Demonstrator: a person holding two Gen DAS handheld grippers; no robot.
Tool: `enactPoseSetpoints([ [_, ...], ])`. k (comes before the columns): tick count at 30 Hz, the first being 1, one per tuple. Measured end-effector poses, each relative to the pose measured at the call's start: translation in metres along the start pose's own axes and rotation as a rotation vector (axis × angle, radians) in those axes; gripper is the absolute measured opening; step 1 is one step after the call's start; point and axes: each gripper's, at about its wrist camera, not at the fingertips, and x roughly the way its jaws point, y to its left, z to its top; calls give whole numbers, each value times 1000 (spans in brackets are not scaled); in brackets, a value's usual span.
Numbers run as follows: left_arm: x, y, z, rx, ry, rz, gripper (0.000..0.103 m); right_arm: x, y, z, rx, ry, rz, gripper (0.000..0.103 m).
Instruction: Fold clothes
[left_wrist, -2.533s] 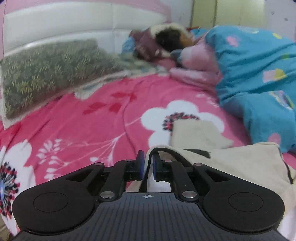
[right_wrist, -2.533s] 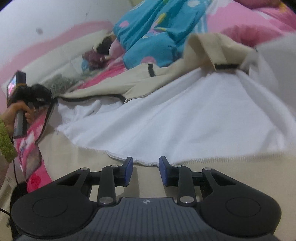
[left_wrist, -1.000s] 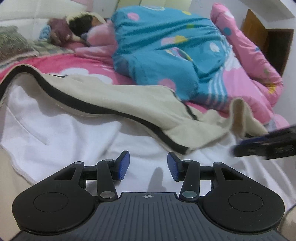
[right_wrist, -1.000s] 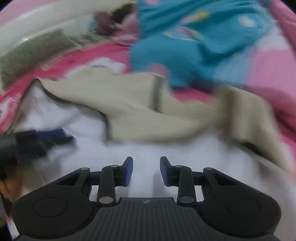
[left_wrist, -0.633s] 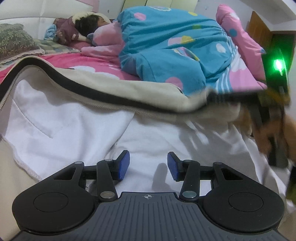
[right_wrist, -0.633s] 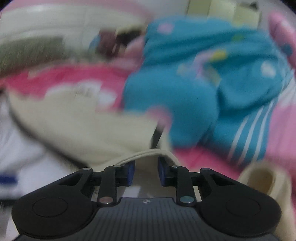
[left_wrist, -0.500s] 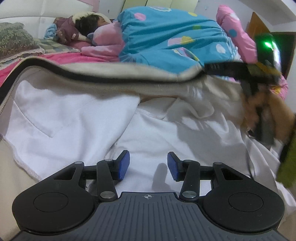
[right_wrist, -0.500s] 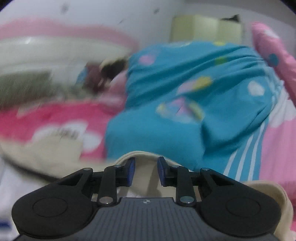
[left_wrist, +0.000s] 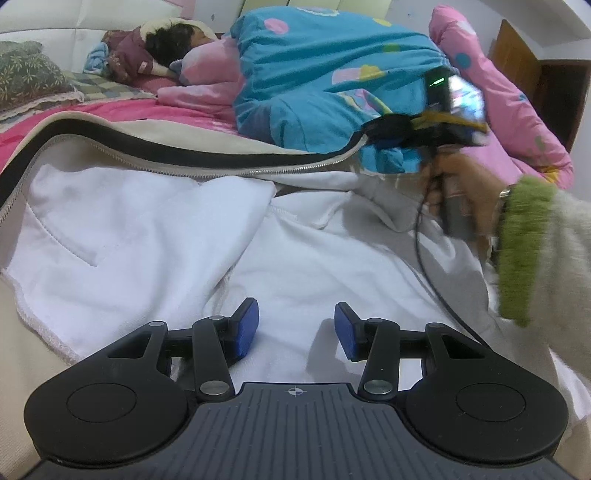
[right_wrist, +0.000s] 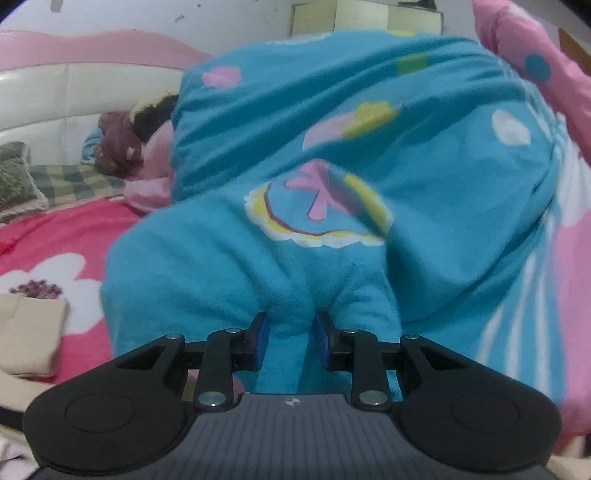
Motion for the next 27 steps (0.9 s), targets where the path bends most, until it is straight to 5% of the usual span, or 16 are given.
enactPoseSetpoints([
  [8, -26, 3, 1, -21, -81, 5, 45, -133, 0, 38, -22, -15, 137, 30],
  [13, -74, 22, 13, -79, -172, 80, 45, -184, 29, 42, 81, 95, 338, 31],
  [16, -109, 49, 10, -153, -212, 201, 45, -181, 57, 30, 210, 232, 562, 33],
  [19, -128, 63, 3, -171, -197, 227, 45, -161, 103, 8, 290, 373, 736, 39],
  [27, -148, 68, -20, -164, -151, 170, 45, -93, 229, -53, 310, 576, 889, 43],
])
